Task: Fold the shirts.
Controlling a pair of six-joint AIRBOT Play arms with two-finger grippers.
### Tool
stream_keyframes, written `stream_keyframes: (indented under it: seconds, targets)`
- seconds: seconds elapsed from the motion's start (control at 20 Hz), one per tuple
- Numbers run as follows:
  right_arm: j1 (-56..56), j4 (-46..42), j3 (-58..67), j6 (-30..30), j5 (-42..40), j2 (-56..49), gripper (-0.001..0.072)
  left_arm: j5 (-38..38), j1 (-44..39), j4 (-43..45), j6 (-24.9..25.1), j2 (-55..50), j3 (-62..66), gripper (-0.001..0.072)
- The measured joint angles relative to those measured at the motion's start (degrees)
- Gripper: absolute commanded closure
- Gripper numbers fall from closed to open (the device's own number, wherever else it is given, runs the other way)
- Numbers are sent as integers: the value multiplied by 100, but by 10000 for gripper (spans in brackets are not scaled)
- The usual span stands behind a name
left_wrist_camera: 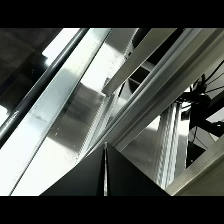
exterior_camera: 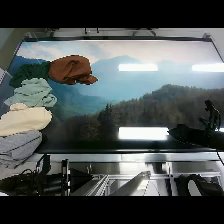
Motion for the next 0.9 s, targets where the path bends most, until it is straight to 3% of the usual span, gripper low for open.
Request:
stream_keyframes:
  seconds: [0.7, 0.9]
  targets:
    - [0, 0, -13, -2, -4, 0, 691, 0, 0, 4, 0, 0, -17, 690]
    - [0, 35, -15, -179, -581, 0, 691, 221, 0, 33, -2, 0, -22, 698]
